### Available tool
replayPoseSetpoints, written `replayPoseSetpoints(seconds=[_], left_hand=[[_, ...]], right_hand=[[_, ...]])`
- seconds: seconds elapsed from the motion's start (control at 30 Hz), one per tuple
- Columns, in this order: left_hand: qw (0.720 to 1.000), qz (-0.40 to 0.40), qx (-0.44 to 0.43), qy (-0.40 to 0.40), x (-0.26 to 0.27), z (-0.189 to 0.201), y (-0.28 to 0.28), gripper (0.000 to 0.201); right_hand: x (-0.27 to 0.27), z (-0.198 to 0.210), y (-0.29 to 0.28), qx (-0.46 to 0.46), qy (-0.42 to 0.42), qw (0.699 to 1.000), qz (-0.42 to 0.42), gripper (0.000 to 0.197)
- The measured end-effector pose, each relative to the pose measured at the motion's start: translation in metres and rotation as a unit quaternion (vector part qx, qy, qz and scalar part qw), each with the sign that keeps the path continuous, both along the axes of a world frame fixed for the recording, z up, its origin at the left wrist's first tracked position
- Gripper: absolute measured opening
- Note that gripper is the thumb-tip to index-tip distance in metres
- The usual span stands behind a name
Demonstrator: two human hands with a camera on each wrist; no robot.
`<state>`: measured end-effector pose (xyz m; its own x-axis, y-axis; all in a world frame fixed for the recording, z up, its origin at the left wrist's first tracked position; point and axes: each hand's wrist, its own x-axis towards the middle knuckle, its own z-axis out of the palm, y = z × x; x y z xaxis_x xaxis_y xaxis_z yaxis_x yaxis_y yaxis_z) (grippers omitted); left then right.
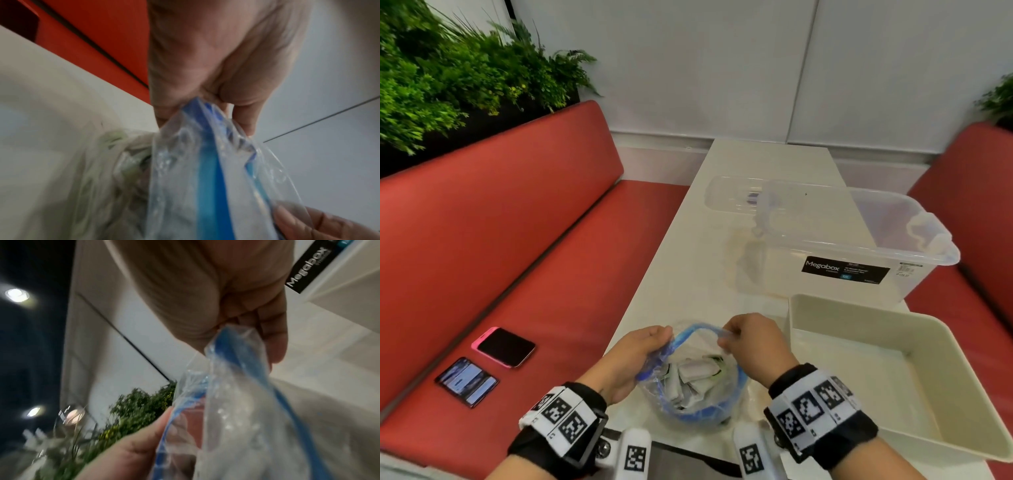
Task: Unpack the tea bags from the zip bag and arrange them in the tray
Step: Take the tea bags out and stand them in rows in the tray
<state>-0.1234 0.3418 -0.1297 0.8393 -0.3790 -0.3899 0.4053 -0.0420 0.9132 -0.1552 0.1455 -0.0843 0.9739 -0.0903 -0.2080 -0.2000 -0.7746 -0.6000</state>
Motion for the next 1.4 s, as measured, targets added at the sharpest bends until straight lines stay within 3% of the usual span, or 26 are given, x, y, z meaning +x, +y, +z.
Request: replayPoseSetpoints(seconds=[0.07, 0.2, 0.27, 0.33, 0.43, 0.53, 0.57, 0.67, 0.7, 0.73, 0.8, 0.83, 0.9, 0.97, 1.03, 1.13, 1.2, 1.27, 1.4], left_hand=[[1.0, 0.013, -0.013, 0.017, -0.002, 0.0, 0.001, 0.043], [0.998, 0.043, -0.04, 0.027, 0.0, -0.007, 0.005, 0.028], [0.993, 0.078, -0.075, 0.042, 0.001, -0.009, 0.008, 0.027], [0.984, 0.115, -0.117, 0.075, 0.003, -0.013, 0.01, 0.033], [0.963, 0.174, -0.165, 0.126, 0.002, -0.02, 0.009, 0.025], [0.945, 0.213, -0.198, 0.147, -0.001, -0.026, 0.006, 0.02], [0.943, 0.221, -0.201, 0.147, -0.002, -0.028, 0.005, 0.021], [0.955, 0.227, -0.162, 0.102, -0.005, -0.024, 0.001, 0.022], [0.964, 0.219, -0.129, 0.074, -0.006, -0.021, 0.0, 0.024], [0.975, 0.199, -0.086, 0.039, -0.008, -0.017, -0.003, 0.025], [0.987, 0.144, 0.038, -0.062, -0.011, -0.011, -0.007, 0.029], [0.977, 0.119, 0.119, -0.128, -0.012, -0.011, -0.008, 0.036], [0.928, 0.088, 0.26, -0.251, -0.015, -0.01, -0.009, 0.039], [0.883, 0.058, 0.313, -0.344, -0.018, -0.008, -0.011, 0.034], [0.858, 0.019, 0.34, -0.385, -0.02, -0.003, -0.014, 0.033], [0.818, -0.034, 0.402, -0.41, -0.026, 0.002, -0.018, 0.031], [0.799, -0.082, 0.466, -0.371, -0.028, 0.007, -0.019, 0.042], [0.784, -0.136, 0.518, -0.314, -0.03, 0.01, -0.018, 0.072], [0.763, -0.175, 0.55, -0.292, -0.032, 0.017, -0.023, 0.095]], right_hand=[[0.005, -0.006, -0.005, 0.094, 0.047, 0.994, -0.016, 0.029], [0.007, -0.013, -0.009, 0.241, 0.136, 0.961, -0.028, 0.033], [0.006, -0.016, -0.01, 0.368, 0.178, 0.909, -0.08, 0.039], [0.005, -0.019, -0.01, 0.437, 0.207, 0.87, -0.096, 0.035], [0.008, -0.022, -0.009, 0.394, 0.156, 0.901, -0.097, 0.017], [0.009, -0.024, -0.011, 0.36, 0.102, 0.916, -0.145, 0.017], [0.008, -0.025, -0.01, 0.399, 0.101, 0.896, -0.167, 0.016], [0.01, -0.024, -0.006, 0.57, 0.091, 0.777, -0.25, 0.018], [0.011, -0.023, -0.006, 0.591, 0.08, 0.757, -0.268, 0.02], [0.012, -0.021, -0.005, 0.591, 0.068, 0.755, -0.277, 0.021], [0.013, -0.019, -0.004, 0.555, 0.042, 0.787, -0.268, 0.02], [0.013, -0.018, -0.004, 0.524, 0.032, 0.812, -0.255, 0.017], [0.009, -0.013, -0.006, 0.465, 0.017, 0.858, -0.217, 0.011], [0.004, -0.008, -0.005, 0.423, -0.004, 0.891, -0.167, 0.014], [-0.001, -0.007, 0.001, 0.339, -0.041, 0.933, -0.114, 0.017], [-0.01, -0.011, 0.01, 0.076, -0.065, 0.994, -0.033, 0.027], [-0.016, -0.012, 0.013, -0.116, -0.053, 0.991, 0.027, 0.033], [-0.022, -0.013, 0.014, -0.239, -0.039, 0.969, 0.055, 0.036], [-0.026, -0.011, 0.013, -0.318, -0.015, 0.945, 0.07, 0.055]])
